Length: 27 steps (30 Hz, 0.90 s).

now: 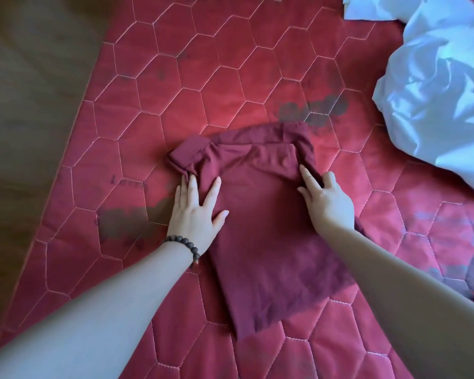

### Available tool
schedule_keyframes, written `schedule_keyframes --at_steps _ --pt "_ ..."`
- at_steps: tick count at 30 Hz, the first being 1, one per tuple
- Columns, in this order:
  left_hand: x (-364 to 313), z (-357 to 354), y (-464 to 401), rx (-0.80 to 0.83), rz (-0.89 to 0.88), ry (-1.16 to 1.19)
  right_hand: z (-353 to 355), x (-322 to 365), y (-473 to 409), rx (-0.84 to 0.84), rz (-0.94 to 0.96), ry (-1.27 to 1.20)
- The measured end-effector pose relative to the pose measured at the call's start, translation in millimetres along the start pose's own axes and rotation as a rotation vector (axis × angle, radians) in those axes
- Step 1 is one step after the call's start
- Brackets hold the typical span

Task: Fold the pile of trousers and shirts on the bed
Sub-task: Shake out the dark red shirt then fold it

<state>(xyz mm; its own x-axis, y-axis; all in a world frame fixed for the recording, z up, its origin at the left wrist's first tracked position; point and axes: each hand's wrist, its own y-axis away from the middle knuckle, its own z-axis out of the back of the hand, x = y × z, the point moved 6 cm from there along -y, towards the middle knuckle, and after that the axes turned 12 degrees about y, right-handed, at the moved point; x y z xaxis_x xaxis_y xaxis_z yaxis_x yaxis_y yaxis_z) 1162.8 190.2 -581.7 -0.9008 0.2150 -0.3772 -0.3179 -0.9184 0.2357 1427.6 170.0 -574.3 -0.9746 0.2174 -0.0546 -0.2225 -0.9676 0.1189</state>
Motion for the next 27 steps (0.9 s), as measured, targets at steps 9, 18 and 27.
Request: schedule_keyframes --at_steps 9,18,27 --pt "-43 24 -67 -0.045 -0.169 -0.115 2 -25 55 0.017 -0.314 0.018" --pt "-71 -15 -53 -0.047 -0.217 -0.127 6 84 0 0.015 0.321 -0.079" --pt "-54 -22 -52 -0.136 -0.191 -0.105 -17 4 -20 0.000 0.046 0.068"
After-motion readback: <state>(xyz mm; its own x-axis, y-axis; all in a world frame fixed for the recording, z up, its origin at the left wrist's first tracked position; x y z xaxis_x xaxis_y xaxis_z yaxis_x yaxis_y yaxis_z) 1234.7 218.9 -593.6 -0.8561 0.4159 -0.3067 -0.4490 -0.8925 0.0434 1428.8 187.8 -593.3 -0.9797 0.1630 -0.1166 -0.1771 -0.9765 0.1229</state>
